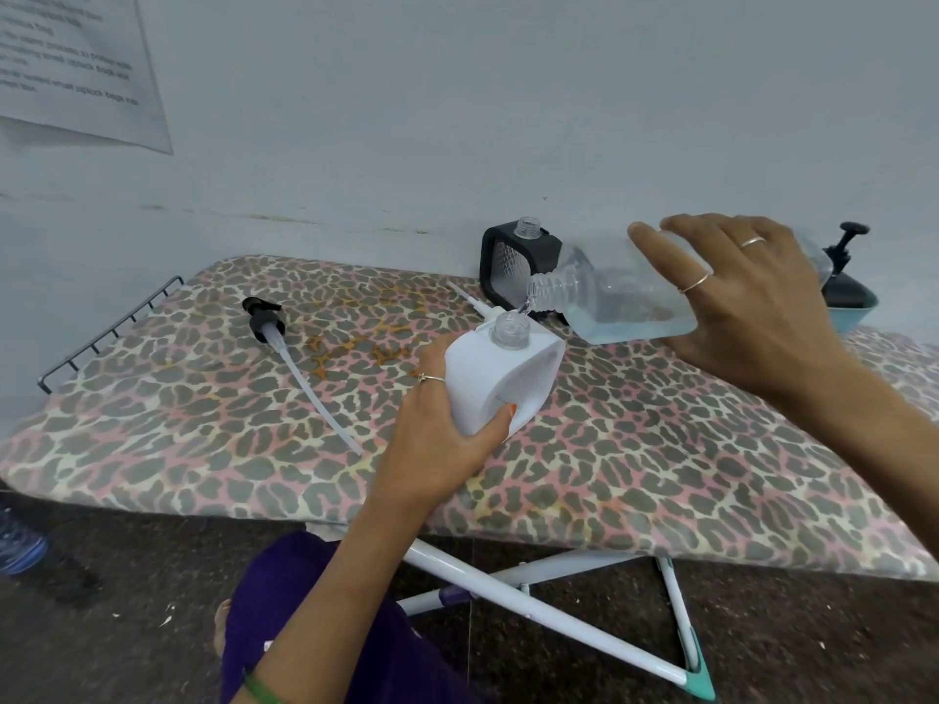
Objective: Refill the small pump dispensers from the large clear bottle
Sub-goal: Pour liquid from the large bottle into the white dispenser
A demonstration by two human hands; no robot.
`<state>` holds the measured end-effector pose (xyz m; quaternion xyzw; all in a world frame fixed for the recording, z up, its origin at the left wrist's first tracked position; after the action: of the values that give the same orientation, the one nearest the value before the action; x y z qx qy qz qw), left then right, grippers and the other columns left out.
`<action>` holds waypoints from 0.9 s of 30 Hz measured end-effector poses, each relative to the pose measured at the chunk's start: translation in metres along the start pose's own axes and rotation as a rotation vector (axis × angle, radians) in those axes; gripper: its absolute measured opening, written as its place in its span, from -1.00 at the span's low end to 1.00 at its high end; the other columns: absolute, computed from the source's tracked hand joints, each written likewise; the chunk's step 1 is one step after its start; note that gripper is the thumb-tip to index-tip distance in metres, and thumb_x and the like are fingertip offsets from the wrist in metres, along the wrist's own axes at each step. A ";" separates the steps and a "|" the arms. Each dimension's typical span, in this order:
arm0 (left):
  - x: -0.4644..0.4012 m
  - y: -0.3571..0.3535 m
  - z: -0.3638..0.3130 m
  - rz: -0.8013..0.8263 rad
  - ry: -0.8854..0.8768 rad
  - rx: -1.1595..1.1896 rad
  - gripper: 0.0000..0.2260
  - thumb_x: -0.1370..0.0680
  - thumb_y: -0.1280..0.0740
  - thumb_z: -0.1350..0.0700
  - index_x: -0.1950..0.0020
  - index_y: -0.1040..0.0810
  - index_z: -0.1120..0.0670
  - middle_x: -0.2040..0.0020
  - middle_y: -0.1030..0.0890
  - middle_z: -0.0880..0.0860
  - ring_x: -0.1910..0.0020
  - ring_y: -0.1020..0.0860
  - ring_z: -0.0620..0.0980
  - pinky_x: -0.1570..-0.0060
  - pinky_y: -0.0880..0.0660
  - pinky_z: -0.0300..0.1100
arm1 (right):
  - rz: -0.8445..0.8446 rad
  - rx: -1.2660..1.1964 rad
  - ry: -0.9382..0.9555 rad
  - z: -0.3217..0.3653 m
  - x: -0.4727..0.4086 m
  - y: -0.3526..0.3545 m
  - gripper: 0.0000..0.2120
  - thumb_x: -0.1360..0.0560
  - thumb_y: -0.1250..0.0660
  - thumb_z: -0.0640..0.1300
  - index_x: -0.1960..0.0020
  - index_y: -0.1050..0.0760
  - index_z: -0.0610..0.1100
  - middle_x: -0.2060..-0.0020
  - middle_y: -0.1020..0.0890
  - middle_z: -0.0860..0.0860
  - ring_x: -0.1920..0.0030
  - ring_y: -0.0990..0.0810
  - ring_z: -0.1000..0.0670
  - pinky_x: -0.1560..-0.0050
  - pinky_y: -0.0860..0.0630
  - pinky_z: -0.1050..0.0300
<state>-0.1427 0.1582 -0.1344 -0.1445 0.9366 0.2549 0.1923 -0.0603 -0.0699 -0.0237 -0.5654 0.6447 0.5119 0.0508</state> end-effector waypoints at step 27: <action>0.000 0.000 -0.001 -0.002 0.006 0.000 -0.37 -0.43 -0.49 0.02 -0.37 -0.22 -0.04 -0.20 -0.49 -0.02 -0.13 -0.51 -0.03 -0.06 -0.54 -0.02 | 0.015 0.005 -0.005 0.000 0.000 0.000 -0.23 -0.25 -0.55 -0.23 -0.39 -0.32 -0.14 -0.16 -0.56 -0.27 -0.10 -0.58 -0.31 -0.07 -0.45 -0.23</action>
<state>-0.1432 0.1578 -0.1336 -0.1462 0.9370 0.2543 0.1896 -0.0600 -0.0702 -0.0238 -0.5592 0.6500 0.5121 0.0497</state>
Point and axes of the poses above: each hand's wrist, its own x-axis away from the middle knuckle, its own y-axis out of the back of the hand, z = x × y, the point moved 3 cm from there along -x, towards the middle knuckle
